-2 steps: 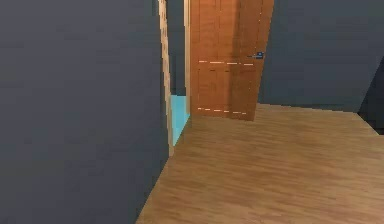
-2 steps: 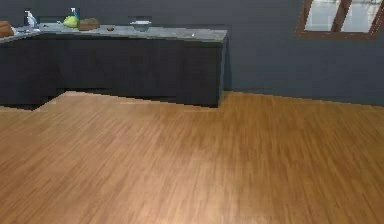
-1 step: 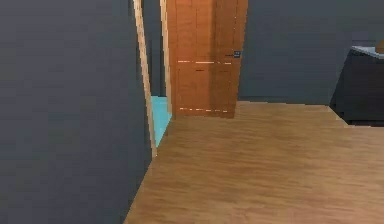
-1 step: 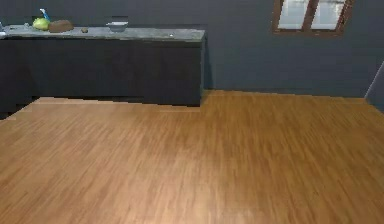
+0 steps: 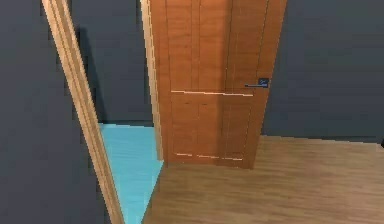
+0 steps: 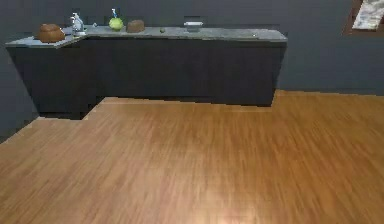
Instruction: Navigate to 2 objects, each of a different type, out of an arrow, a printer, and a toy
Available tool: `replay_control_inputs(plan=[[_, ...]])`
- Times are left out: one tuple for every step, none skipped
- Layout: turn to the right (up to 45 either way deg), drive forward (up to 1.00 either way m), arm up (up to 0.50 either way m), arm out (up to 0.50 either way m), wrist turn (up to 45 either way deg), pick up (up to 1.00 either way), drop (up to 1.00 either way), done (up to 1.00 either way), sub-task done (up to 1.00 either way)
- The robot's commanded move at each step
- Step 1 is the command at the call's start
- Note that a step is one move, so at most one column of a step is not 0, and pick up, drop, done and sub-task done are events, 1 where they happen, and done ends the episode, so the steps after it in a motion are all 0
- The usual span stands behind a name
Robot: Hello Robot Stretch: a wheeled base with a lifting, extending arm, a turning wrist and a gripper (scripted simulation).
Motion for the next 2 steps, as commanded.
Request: replay_control_inputs(plan=[[6.0,0.00,0.00,0.00,0.0,0.00,0.00,0.00,0.00],[0.0,0.80,0.00,0.00,0.0,0.00,0.00,0.00,0.00]])
